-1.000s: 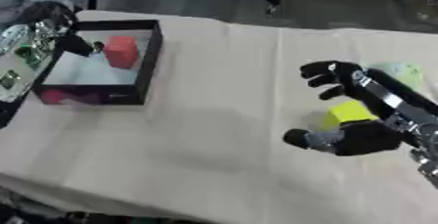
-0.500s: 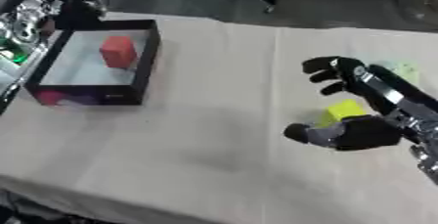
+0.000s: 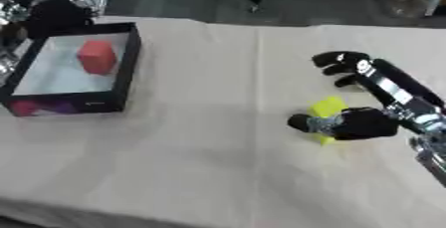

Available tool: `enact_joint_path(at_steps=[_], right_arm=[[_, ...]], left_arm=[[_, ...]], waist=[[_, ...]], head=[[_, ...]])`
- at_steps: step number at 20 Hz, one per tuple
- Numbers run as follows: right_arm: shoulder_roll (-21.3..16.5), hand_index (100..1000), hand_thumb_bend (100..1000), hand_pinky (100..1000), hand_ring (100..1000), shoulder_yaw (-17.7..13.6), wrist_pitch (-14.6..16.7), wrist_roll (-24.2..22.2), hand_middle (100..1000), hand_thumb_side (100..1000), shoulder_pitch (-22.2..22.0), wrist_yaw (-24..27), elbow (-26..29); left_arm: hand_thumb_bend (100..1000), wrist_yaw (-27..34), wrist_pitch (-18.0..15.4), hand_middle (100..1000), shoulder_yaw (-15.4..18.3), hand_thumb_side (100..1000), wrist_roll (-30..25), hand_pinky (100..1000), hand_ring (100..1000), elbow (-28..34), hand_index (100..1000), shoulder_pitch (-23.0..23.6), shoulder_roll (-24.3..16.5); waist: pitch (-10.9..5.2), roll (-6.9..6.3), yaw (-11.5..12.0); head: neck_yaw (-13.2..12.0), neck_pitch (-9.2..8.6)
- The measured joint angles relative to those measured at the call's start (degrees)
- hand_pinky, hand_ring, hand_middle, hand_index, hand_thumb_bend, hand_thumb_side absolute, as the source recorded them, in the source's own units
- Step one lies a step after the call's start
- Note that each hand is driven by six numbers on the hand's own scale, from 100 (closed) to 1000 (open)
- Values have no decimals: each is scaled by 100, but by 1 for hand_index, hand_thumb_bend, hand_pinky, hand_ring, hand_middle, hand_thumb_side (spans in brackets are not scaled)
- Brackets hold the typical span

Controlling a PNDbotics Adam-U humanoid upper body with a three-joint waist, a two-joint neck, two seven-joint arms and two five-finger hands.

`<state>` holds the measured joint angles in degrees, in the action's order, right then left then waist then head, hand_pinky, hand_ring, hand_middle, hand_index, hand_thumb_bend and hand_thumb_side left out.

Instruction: Pick up the objects with one hand, pass them to the other hand, and then place them into the box on the other side of the table.

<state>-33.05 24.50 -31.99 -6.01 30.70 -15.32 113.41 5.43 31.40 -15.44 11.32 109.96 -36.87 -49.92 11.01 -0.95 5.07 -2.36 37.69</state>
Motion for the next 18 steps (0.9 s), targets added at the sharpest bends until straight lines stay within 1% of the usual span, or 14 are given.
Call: enact_joint_path(at_steps=[1, 7, 9, 14, 18], right_arm=[[-8, 872, 685, 800, 865, -11, -145, 23, 840, 388, -2, -115, 0], [-15, 891, 699, 820, 885, -21, -1045, -7, 860, 422, -1, -735, 0], [-14, 880, 696, 825, 896, 9, -1280, -72, 867, 434, -1, -879, 0], [-2, 874, 692, 833, 922, 75, -1779, -212, 877, 444, -32, -1145, -1], [23, 871, 695, 830, 914, 141, -1952, -324, 867, 448, -51, -1169, -113]], left_arm=[[100, 0, 24, 549, 0, 297, -24, 778, 591, 35, 675, 6, 0], [100, -4, 128, 553, -37, 319, -128, 779, 595, 104, 678, 7, -1], [100, -20, 161, 553, -66, 322, -170, 780, 595, 103, 678, 6, -1], [100, -70, 191, 553, -103, 322, -245, 782, 593, 103, 678, 2, -1], [100, -99, 191, 548, -107, 320, -269, 781, 590, 103, 675, -3, -1]], waist=[[0, 0, -6], [0, 0, -9], [0, 0, -5], [0, 23, 13], [0, 30, 42]], head=[[29, 0], [209, 0], [264, 1], [435, 1], [536, 2]])
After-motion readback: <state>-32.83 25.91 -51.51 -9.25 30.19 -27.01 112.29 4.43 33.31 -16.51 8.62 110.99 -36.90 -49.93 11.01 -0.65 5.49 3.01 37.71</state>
